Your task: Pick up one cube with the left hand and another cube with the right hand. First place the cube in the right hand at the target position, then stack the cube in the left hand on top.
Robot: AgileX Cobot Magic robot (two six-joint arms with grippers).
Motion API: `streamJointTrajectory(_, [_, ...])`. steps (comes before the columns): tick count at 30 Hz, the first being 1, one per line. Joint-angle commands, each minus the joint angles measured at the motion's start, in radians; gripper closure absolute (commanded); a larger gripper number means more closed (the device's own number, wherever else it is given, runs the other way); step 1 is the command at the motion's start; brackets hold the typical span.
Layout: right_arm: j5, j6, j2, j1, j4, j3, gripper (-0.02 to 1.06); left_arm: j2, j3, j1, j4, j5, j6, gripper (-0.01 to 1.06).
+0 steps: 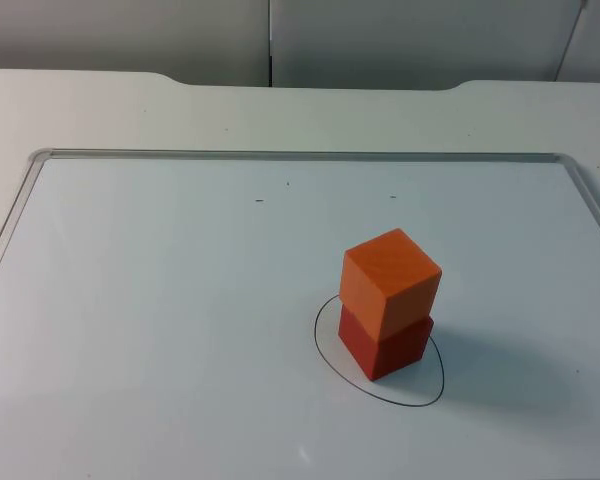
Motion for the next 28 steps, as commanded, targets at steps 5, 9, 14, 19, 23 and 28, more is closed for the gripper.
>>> streamJointTrajectory(5, [-0.004, -0.005, -0.003, -0.008, 0.006, 0.009, 0.02, -0.005, 0.007, 0.079, -0.009, -0.011, 0.000, 0.06])
streamJointTrajectory(9, [-0.004, -0.005, -0.003, -0.008, 0.006, 0.009, 0.02, -0.005, 0.007, 0.188, -0.009, -0.011, 0.000, 0.06])
streamJointTrajectory(14, [-0.004, -0.005, -0.003, -0.008, 0.006, 0.009, 0.02, -0.005, 0.007, 0.366, -0.009, -0.011, 0.000, 0.06])
streamJointTrajectory(19, [-0.004, -0.005, -0.003, -0.008, 0.006, 0.009, 0.02, -0.005, 0.007, 0.521, -0.009, -0.011, 0.000, 0.06])
streamJointTrajectory(23, [-0.004, -0.005, -0.003, -0.008, 0.006, 0.009, 0.02, -0.005, 0.007, 0.638, -0.009, -0.011, 0.000, 0.06])
streamJointTrajectory(28, [-0.004, -0.005, -0.003, -0.008, 0.006, 0.009, 0.02, -0.005, 0.007, 0.710, -0.009, -0.011, 0.000, 0.06])
